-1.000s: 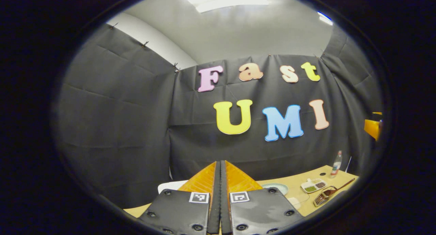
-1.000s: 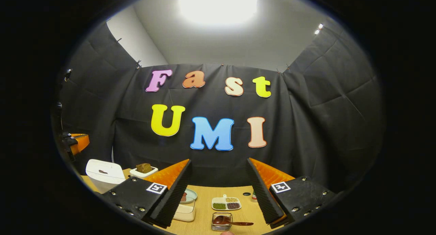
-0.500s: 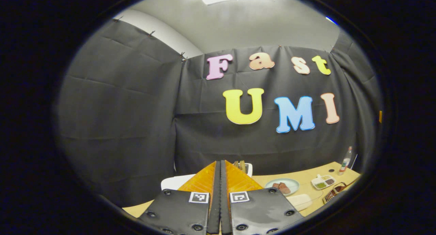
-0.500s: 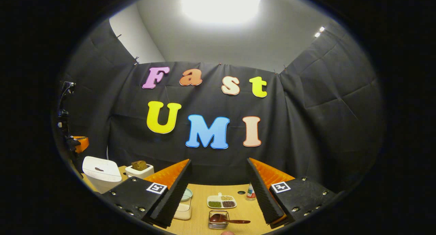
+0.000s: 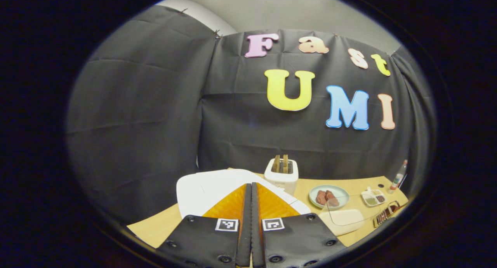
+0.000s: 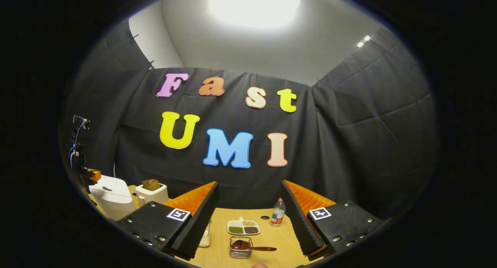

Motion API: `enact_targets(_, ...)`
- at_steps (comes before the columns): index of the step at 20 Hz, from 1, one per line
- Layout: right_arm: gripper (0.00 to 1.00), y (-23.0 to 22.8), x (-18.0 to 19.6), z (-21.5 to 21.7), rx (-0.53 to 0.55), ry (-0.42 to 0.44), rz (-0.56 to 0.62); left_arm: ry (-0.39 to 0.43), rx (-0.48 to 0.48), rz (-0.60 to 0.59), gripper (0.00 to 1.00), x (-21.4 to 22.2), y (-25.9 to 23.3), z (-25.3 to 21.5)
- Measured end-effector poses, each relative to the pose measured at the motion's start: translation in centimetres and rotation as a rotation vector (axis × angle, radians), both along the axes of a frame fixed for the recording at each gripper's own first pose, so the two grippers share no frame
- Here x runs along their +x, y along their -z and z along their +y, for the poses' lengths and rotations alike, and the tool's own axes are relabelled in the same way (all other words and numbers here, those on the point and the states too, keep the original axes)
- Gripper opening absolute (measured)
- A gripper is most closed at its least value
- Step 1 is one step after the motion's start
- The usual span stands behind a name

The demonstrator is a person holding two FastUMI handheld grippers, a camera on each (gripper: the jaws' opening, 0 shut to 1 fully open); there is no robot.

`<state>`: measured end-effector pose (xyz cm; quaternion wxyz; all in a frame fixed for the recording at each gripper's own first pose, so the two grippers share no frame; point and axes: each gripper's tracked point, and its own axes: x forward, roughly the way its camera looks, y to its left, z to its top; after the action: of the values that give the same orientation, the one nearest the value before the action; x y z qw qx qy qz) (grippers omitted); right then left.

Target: Close the left gripper, press the button to open the rice cooker; take a wooden spoon from the chopstick holder with the right hand, scoop a spoonful of rice and pour it into the rice cooker, then put the wooden spoon back into the chopstick holder.

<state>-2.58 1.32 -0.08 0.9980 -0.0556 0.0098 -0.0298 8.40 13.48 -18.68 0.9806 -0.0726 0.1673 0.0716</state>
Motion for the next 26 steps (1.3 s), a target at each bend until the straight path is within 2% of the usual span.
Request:
enact_targets(6, 0.96, 0.4, -0.7, -0.8, -0.016, 0.027, 0.02, 0.015, -0.021, 0.106, 0.08, 0.9, 4.8, 0.0)
enact_targets(9, 0.96, 0.6, -0.8, -0.8, -0.016, 0.023, 0.026, 0.012, -0.002, 0.148, 0.08, 1.1, 6.8, 0.0)
enact_targets(13, 0.96, 0.8, -0.6, -1.0, -0.025, 0.017, 0.031, 0.006, 0.017, 0.137, 0.09, 0.9, 6.5, -0.1)
enact_targets(14, 0.96, 0.8, -0.6, -1.0, -0.026, 0.018, 0.031, -0.005, 0.009, 0.135, 0.12, 0.9, 6.6, 0.0)
enact_targets(15, 0.96, 0.8, -0.6, -1.2, -0.024, 0.019, 0.031, -0.016, -0.007, 0.14, 0.06, 0.9, 6.8, 0.1)
enact_targets(16, 0.96, 0.9, -0.5, -1.3, -0.021, 0.019, 0.031, -0.02, -0.021, 0.147, 0.09, 0.9, 7.1, 0.2)
enact_targets(17, 0.96, 1.0, -0.5, -1.4, -0.018, 0.021, 0.032, -0.013, -0.008, 0.156, 0.12, 1.1, 7.2, 0.3)
enact_targets(19, 0.96, 1.0, -0.2, -1.3, -0.006, 0.016, 0.032, 0.004, 0.048, 0.18, 0.09, 1.0, 7.4, 0.0)
enact_targets(23, 0.96, 0.4, -0.1, -1.6, -0.003, 0.002, 0.008, -0.043, -0.014, 0.147, 0.08, 1.1, 5.5, 0.6)
enact_targets(24, 0.96, 0.6, 0.0, -1.7, -0.007, -0.001, 0.007, -0.05, -0.003, 0.135, 0.08, 1.2, 5.0, 0.6)
enact_targets(26, 0.95, 1.4, 0.0, -2.1, 0.001, 0.0, 0.02, -0.049, 0.082, 0.086, 0.08, 1.2, 2.7, 0.7)
